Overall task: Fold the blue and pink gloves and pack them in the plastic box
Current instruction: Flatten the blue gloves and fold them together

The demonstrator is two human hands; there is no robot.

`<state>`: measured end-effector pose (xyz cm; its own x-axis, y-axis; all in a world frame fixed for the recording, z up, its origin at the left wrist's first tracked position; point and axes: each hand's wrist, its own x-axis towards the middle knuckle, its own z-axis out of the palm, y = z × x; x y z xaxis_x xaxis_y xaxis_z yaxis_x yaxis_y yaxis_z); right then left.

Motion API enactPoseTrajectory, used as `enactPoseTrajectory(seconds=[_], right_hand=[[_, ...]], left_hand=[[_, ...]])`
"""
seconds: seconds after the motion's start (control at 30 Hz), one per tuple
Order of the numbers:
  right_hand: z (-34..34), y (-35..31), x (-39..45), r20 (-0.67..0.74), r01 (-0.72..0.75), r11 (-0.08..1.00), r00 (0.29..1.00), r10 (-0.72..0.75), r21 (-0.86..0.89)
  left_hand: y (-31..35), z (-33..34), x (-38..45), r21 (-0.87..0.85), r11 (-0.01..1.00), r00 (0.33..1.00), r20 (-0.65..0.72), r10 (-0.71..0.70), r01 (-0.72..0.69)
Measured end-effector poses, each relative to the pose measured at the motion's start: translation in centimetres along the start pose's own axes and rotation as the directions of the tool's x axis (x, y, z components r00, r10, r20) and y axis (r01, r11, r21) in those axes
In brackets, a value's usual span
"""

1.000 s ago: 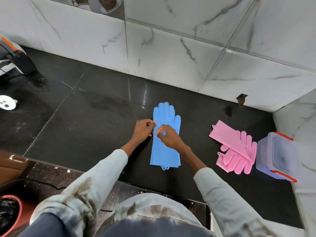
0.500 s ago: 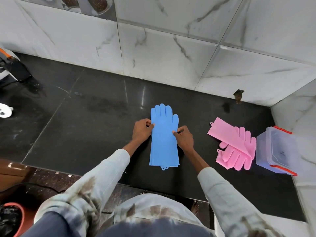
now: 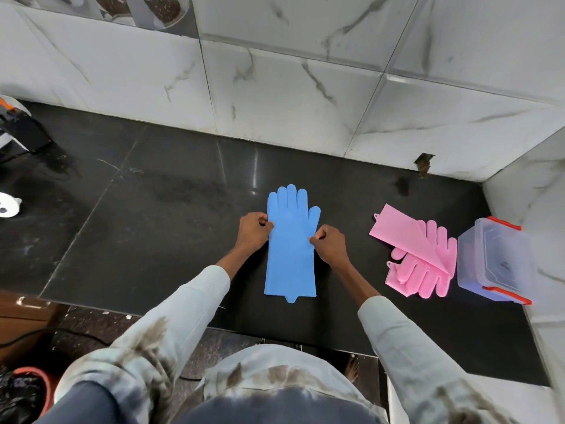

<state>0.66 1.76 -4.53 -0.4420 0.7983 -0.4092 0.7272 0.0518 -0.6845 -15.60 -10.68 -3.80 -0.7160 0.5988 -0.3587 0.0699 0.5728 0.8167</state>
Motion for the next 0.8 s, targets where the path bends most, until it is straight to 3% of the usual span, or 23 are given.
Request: enactPoseTrajectory(seconds=[0.33,0.57,0.8], right_hand=[[-0.2,0.0,0.3,-0.002,-0.029,1.000,1.000,0.029,0.006],[-0.7,1.1,-0.6,0.045,-0.017,1.000,0.999,0.017,-0.004],[-1.4,3.7,-3.0,0.149,0.119,0.993,0.982,-0.115,-0.018]], left_hand=[[-0.3,0.0,-0.2,0.012,1.000,1.000,0.013,-0.002,0.001],[-1.3,0.7,-1.9,0.197,0.977,0.994,-0.055,0.099,-0.087],[-1.7,1.7,-3.0,0.390,0.914,0.991,-0.102,-0.081,0.115]])
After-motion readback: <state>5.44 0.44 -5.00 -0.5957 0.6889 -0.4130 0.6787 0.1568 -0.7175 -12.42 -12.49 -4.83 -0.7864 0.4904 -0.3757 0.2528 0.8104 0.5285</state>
